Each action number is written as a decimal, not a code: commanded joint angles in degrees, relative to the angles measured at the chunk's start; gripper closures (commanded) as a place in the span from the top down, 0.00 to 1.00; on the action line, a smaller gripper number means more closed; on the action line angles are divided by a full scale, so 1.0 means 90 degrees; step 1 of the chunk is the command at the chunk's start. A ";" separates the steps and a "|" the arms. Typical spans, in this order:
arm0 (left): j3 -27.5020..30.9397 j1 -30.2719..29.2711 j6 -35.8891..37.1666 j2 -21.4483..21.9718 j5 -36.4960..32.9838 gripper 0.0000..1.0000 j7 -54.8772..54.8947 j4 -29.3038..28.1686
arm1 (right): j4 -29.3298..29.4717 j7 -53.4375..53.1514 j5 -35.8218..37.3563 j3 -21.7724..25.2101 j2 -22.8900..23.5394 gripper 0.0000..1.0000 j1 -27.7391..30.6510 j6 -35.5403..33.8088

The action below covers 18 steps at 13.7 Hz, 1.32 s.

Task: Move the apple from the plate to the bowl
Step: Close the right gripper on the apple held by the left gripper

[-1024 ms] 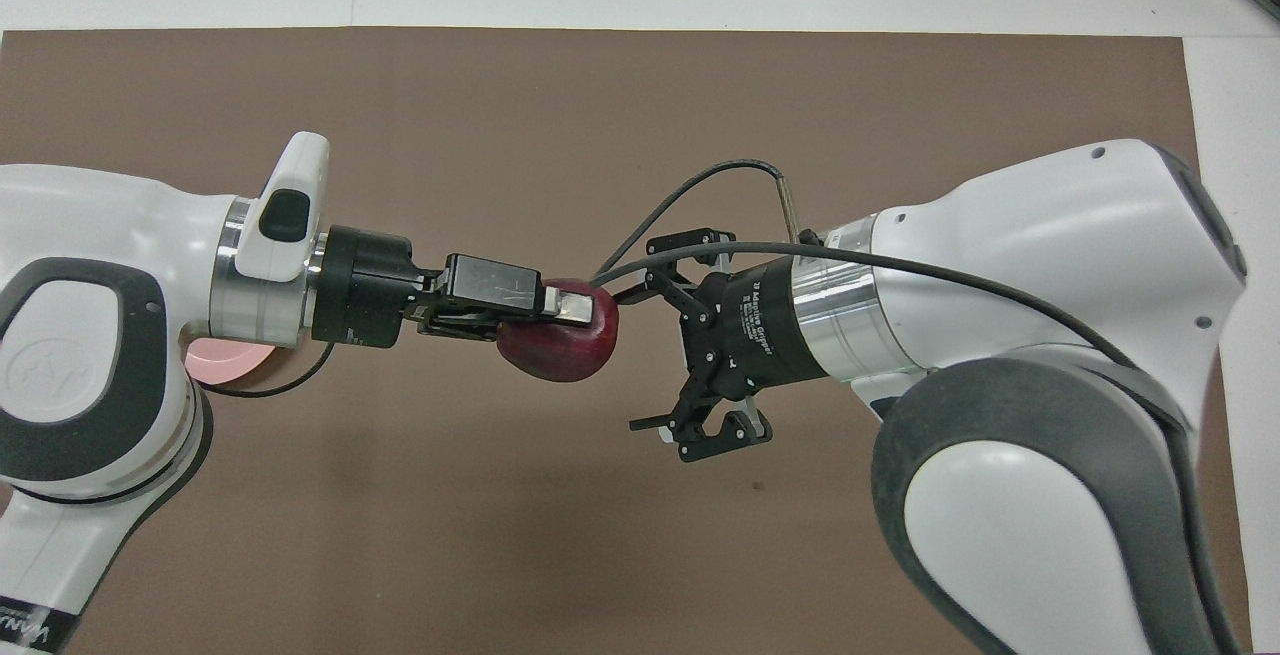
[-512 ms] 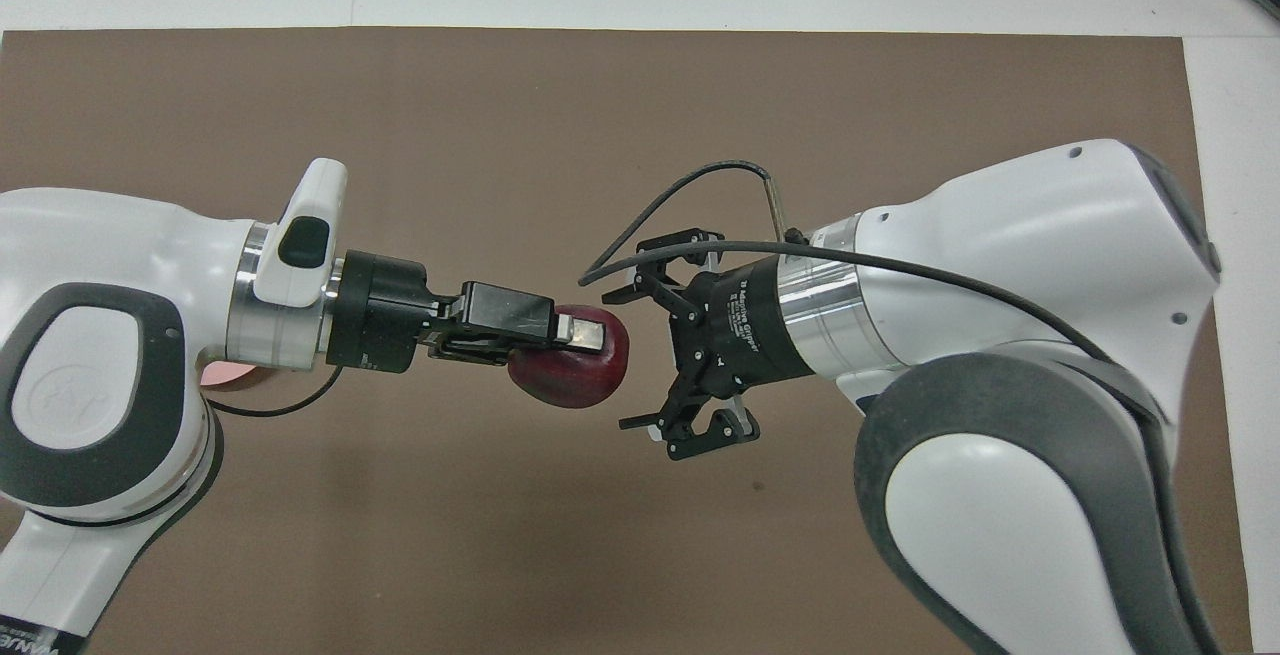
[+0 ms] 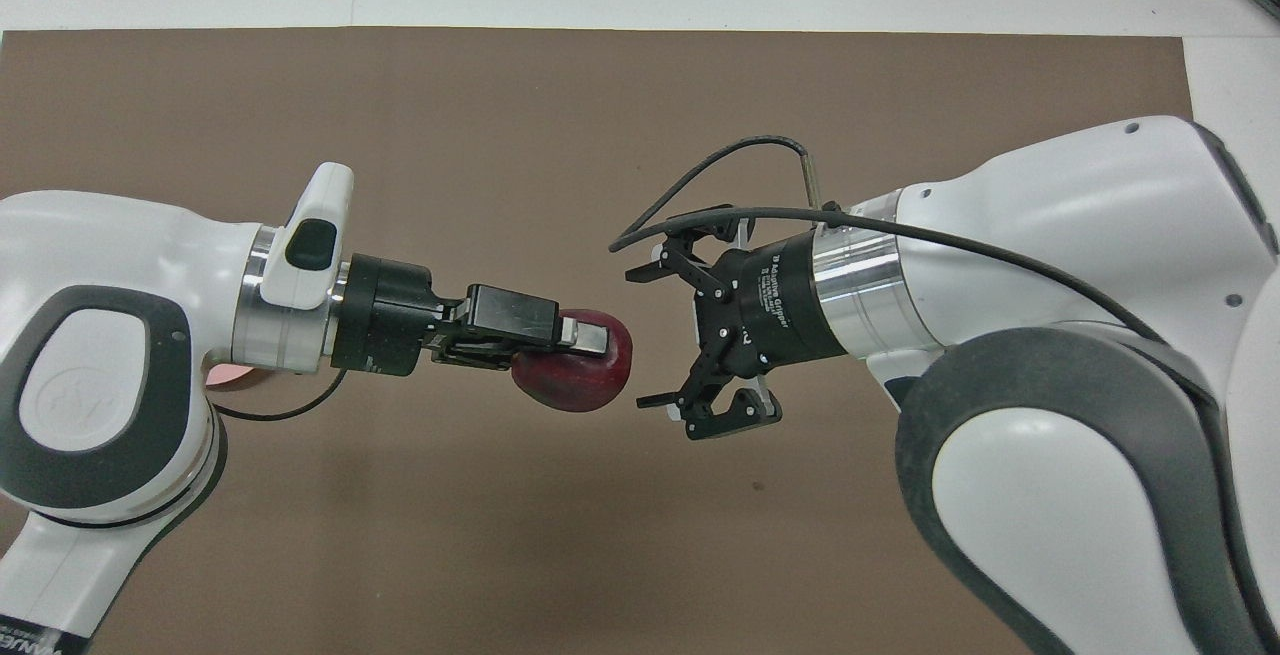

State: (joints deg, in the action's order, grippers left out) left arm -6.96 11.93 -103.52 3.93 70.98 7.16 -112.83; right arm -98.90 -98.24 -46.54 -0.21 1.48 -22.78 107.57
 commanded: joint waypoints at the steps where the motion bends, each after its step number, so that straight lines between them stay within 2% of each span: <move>1: 0.0081 0.0110 -0.0099 0.0208 0.0102 0.00 -0.0082 -0.0188 | -0.0066 -0.0110 -0.0044 -0.0065 0.0021 1.00 -0.0056 -0.0009; 3: 0.0080 0.0110 -0.0109 0.0198 0.0102 0.00 -0.0083 -0.0188 | -0.0076 -0.0158 -0.0044 -0.0065 0.0070 1.00 -0.0281 0.0243; 6: 0.0080 0.0120 -0.0109 0.0208 0.0102 0.00 -0.0083 -0.0188 | -0.0066 -0.0198 -0.0034 -0.0075 0.0099 1.00 -0.0291 0.0314; 7: 0.0080 0.0120 -0.0099 0.0208 0.0102 0.00 -0.0083 -0.0188 | -0.0056 -0.0169 -0.0034 -0.0065 0.0109 0.92 -0.0301 0.0333; 8: 0.0090 0.0120 -0.0099 0.0208 0.0102 0.00 -0.0083 -0.0188 | -0.0027 -0.0178 -0.0034 -0.0065 0.0128 0.44 -0.0301 0.0333; 9: 0.0090 0.0120 -0.0099 0.0208 0.0102 0.00 -0.0083 -0.0188 | -0.0007 -0.0198 -0.0044 -0.0065 0.0138 0.13 -0.0281 0.0285; 10: 0.0090 0.0120 -0.0099 0.0208 0.0102 0.00 -0.0083 -0.0188 | -0.0007 -0.0198 -0.0044 -0.0065 0.0157 0.00 -0.0281 0.0246; 14: 0.0090 0.0110 -0.0099 0.0208 0.0102 0.00 -0.0180 -0.0178 | 0.0022 -0.0208 -0.0034 -0.0065 0.0158 0.00 -0.0271 0.0235; 15: 0.0090 0.0110 -0.0099 0.0208 0.0102 0.14 -0.0190 -0.0178 | 0.0022 -0.0198 -0.0034 -0.0065 0.0158 0.00 -0.0271 0.0226; 16: 0.0090 0.0120 -0.0089 0.0198 0.0102 0.41 -0.0238 -0.0178 | 0.0022 -0.0198 -0.0034 -0.0065 0.0158 0.00 -0.0271 0.0226; 17: 0.0090 0.0111 -0.0089 0.0198 0.0092 0.76 -0.0326 -0.0159 | 0.0022 -0.0198 -0.0034 -0.0065 0.0158 0.00 -0.0271 0.0226; 18: 0.0090 0.0110 -0.0099 0.0198 0.0053 1.00 -0.0433 -0.0130 | 0.0032 -0.0188 -0.0034 -0.0065 0.0158 0.00 -0.0252 0.0206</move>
State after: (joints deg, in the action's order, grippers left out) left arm -6.93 11.93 -103.68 3.91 70.97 6.15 -112.97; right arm -99.17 -98.84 -46.54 -0.38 2.51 -25.77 109.35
